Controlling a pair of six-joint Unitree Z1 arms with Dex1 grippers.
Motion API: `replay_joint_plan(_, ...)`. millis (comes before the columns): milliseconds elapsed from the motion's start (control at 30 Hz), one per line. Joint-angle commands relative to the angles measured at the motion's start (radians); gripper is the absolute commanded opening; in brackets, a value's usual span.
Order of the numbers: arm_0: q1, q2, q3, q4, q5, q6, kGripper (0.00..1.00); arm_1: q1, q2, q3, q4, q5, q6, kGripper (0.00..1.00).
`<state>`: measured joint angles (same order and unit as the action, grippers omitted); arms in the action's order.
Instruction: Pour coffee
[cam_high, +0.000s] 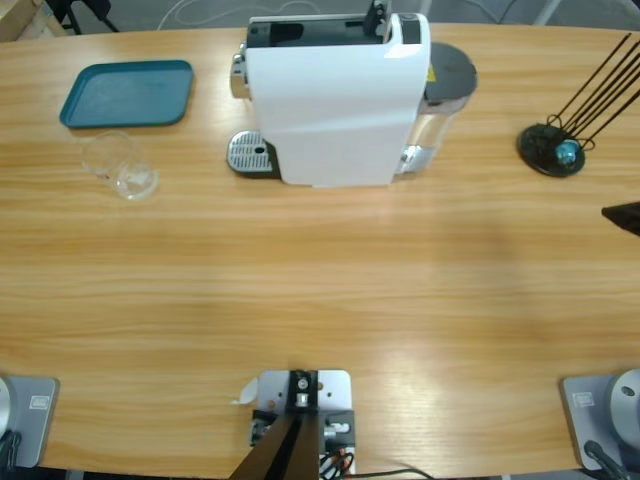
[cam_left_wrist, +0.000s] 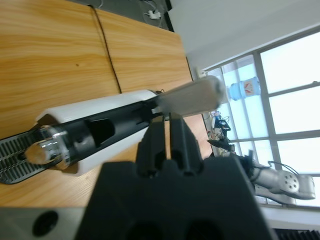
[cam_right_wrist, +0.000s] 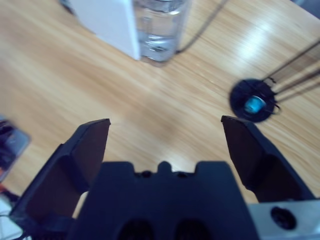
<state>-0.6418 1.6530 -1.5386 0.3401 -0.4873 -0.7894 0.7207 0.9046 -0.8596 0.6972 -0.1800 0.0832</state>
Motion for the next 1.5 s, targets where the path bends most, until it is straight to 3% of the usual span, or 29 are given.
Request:
replay_joint_plan(33, -0.119, -0.027, -0.001, -0.079, 0.125, 0.405, 1.0, -0.009, 0.023, 0.071, -0.045, -0.159, 0.054, 0.843)
replay_joint_plan(133, -0.234, -0.089, 0.038, -0.018, 0.399, 0.688, 0.996, -0.075, 0.072, 0.11, -0.141, -0.185, 0.143, 0.686)
replay_joint_plan(233, -0.283, -0.137, 0.083, 0.131, 0.444, 0.858, 0.996, -0.194, 0.157, 0.176, -0.265, -0.159, 0.204, 0.68)
replay_joint_plan(333, -0.321, -0.235, 0.216, 0.202, 0.525, 0.969, 1.0, -0.278, 0.239, 0.247, -0.395, -0.144, 0.242, 0.604)
replay_joint_plan(500, -0.341, -0.459, 0.471, 0.213, 0.594, 0.95, 0.998, -0.356, 0.356, 0.333, -0.593, -0.125, 0.268, 0.595)
replay_joint_plan(667, -0.35, -0.557, 0.602, 0.207, 0.598, 0.882, 0.991, -0.396, 0.449, 0.445, -0.795, -0.112, 0.27, 0.554)
replay_joint_plan(733, -0.361, -0.555, 0.611, 0.202, 0.6, 0.865, 0.991, -0.429, 0.464, 0.472, -0.844, -0.11, 0.28, 0.471)
replay_joint_plan(833, -0.363, -0.551, 0.604, 0.187, 0.611, 0.863, 0.991, -0.436, 0.48, 0.518, -0.925, -0.111, 0.278, 0.471)
replay_joint_plan(1033, -0.365, -0.563, 0.581, 0.18, 0.608, 0.863, 0.991, -0.443, 0.713, 0.716, -1.452, -0.111, 0.279, 0.476)
replay_joint_plan(1167, -0.431, -0.555, 0.571, 0.18, 0.606, 0.839, 0.991, -0.446, 0.838, 0.785, -1.674, -0.115, 0.262, 0.476)
replay_joint_plan(1333, -0.481, -0.5, 0.574, 0.148, 0.612, 0.808, 0.991, -0.455, 0.743, 0.816, -1.674, -0.165, 0.245, 0.467)
replay_joint_plan(1500, -0.491, -0.492, 0.568, 0.131, 0.612, 0.807, 0.991, -0.504, 0.736, 0.805, -1.667, -0.148, 0.223, 0.469)
